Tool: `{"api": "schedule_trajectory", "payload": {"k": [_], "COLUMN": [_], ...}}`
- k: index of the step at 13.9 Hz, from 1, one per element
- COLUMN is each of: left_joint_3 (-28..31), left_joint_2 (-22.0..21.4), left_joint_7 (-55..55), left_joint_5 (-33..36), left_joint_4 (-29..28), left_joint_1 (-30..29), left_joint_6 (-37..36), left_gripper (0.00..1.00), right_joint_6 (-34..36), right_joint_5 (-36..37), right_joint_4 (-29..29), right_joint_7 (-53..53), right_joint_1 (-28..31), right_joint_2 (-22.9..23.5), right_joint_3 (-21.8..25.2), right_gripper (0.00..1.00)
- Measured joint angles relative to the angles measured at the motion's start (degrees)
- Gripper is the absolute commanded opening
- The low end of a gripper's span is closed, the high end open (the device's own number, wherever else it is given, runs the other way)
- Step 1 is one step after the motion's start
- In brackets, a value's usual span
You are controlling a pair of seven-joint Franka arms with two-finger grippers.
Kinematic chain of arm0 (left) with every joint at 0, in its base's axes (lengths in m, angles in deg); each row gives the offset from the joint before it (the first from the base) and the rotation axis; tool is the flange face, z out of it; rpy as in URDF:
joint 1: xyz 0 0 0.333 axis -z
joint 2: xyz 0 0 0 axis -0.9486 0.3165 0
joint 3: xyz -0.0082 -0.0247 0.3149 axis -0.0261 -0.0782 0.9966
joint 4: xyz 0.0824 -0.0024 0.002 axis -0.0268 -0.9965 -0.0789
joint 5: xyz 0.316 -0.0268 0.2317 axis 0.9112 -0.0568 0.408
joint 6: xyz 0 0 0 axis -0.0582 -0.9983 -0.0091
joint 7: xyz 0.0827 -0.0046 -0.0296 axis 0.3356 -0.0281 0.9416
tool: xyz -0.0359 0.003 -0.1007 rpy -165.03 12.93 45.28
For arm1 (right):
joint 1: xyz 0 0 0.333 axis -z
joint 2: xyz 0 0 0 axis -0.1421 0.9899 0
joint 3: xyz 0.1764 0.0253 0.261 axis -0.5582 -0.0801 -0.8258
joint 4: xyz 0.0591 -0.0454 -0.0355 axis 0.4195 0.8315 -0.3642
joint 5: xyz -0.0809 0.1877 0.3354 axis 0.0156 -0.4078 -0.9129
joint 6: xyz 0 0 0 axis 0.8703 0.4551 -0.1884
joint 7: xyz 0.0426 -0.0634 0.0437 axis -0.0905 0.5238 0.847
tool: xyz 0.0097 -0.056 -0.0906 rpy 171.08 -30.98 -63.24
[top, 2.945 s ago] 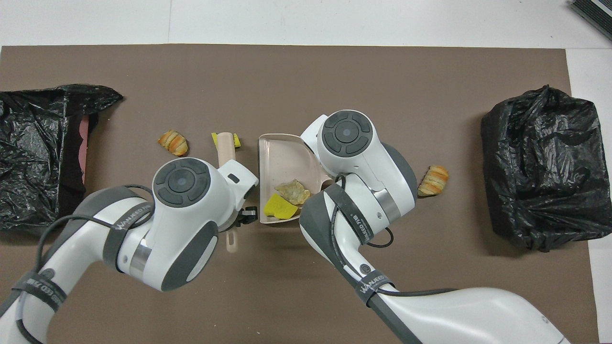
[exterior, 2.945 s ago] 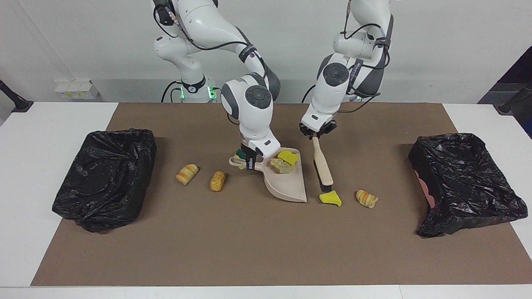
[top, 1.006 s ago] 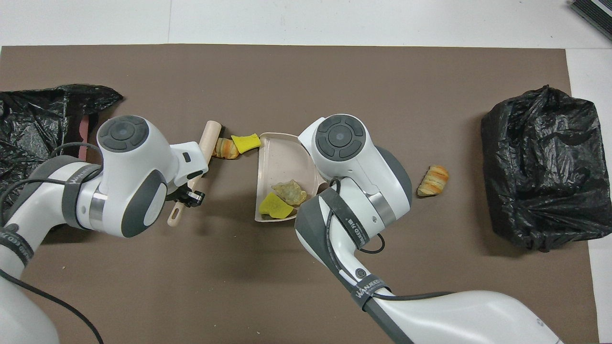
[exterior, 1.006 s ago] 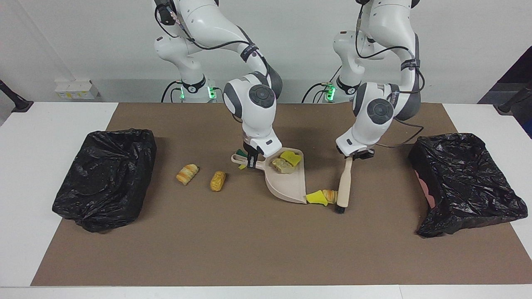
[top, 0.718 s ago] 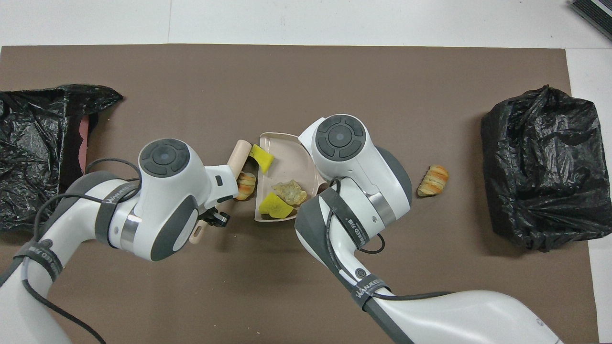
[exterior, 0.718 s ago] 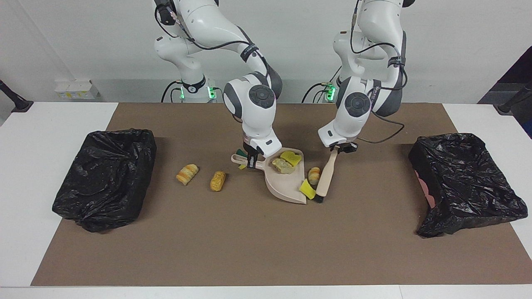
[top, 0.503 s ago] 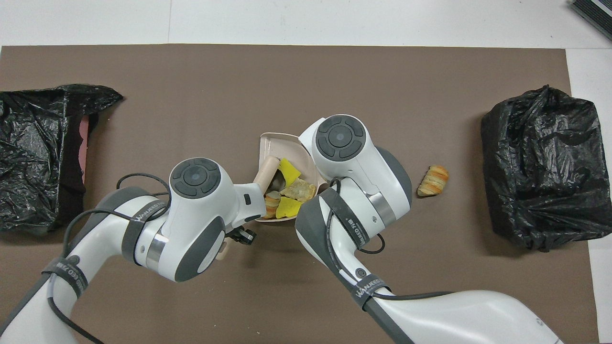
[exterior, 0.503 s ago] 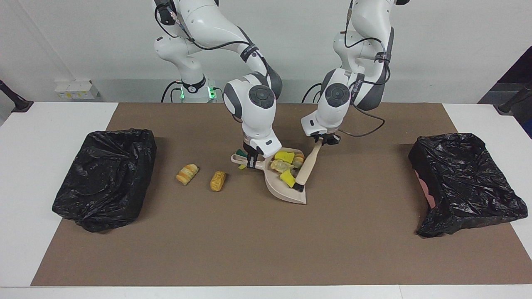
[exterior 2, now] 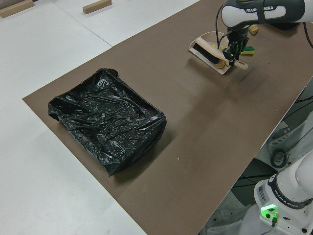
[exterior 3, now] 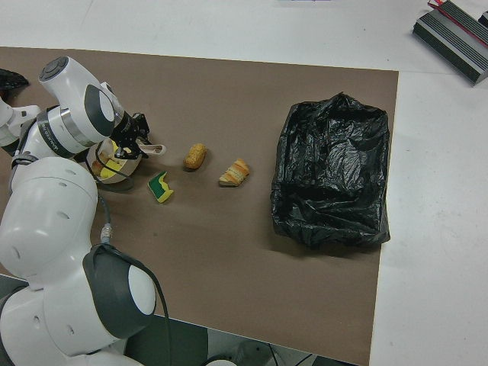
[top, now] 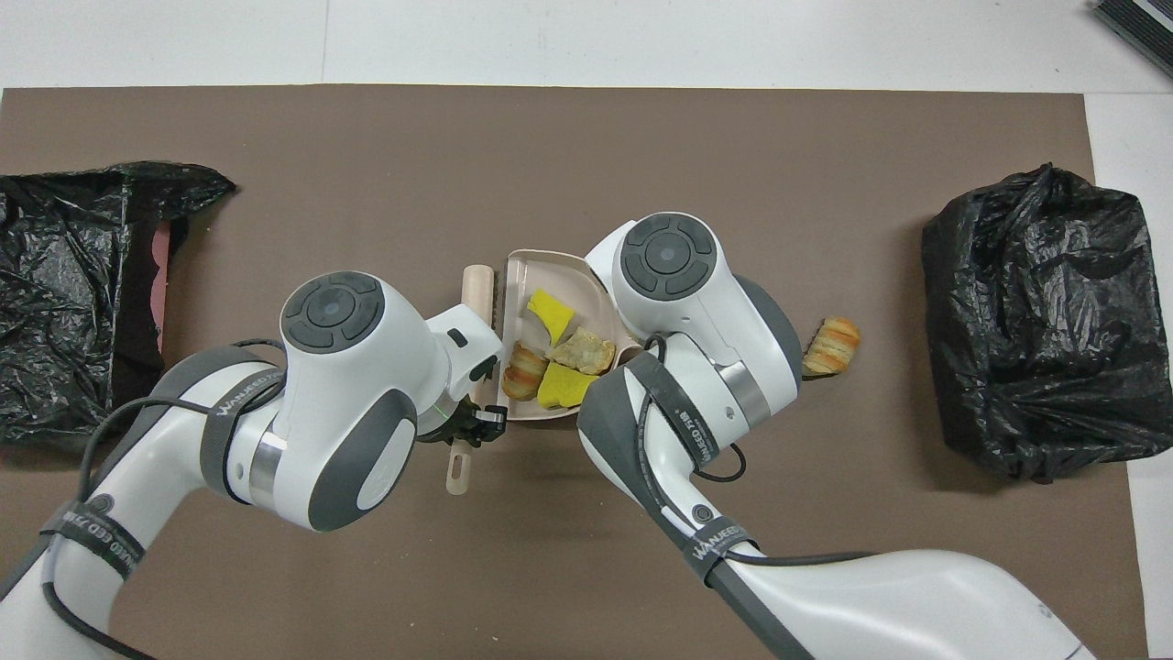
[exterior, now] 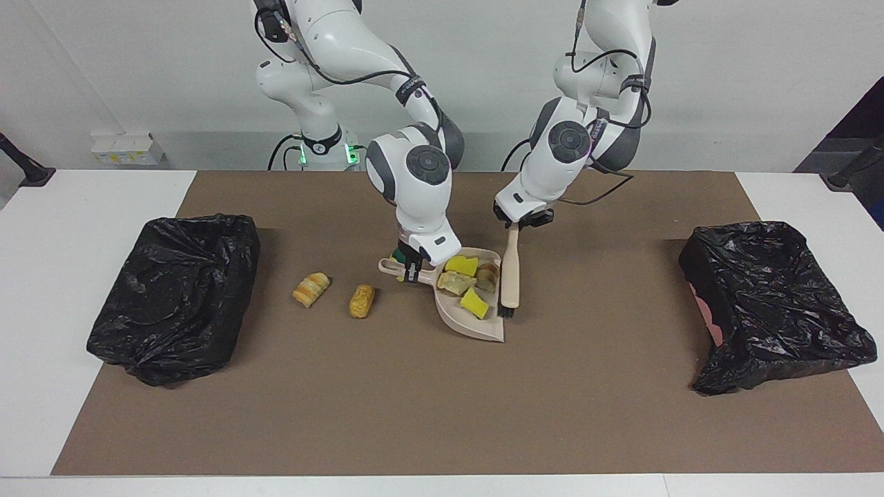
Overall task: Sweep and dump trash in bin
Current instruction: 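Reach the brush to the far bread piece and sweep it into the dustpan, then carry the dustpan toward the nearer bag while the left gripper lowers the brush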
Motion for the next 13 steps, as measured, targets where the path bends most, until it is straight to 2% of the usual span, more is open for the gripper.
{"api": "schedule_trajectory", "payload": {"k": [2, 5, 8, 11, 13], "left_joint_3": [-0.2, 0.02, 0.92, 0.31, -2.48], "left_joint_2": [0.0, -0.54, -3.63, -6.84, -9.49], "left_joint_7": [4.91, 6.39, 6.52, 6.54, 6.56], "left_joint_5": [-0.02, -0.02, 0.6, 3.33, 3.46], "left_joint_4": [0.0, 0.11, 0.15, -1.54, -5.74], "left_joint_1": [0.02, 0.01, -0.06, 0.04, 0.22], "left_joint_6": [-0.03, -0.63, -3.71, -4.9, -3.77], "left_gripper": [0.0, 0.0, 0.0, 0.0, 0.0], "right_joint_6": [0.0, 0.0, 0.92, 5.94, 9.94], "right_joint_5": [0.0, 0.0, -0.09, -1.26, -1.84], "right_joint_4": [0.0, -0.15, -0.36, -2.56, -4.8], "right_joint_7": [0.0, 0.99, 5.08, 10.79, 15.38], "right_joint_1": [0.15, 1.36, 5.44, 10.83, 14.72], "right_joint_2": [0.0, -0.23, -1.73, -3.83, -4.85], "right_joint_3": [0.0, 0.04, 0.21, 0.29, 0.31], "right_gripper": [0.0, 0.0, 0.0, 0.0, 0.0]}}
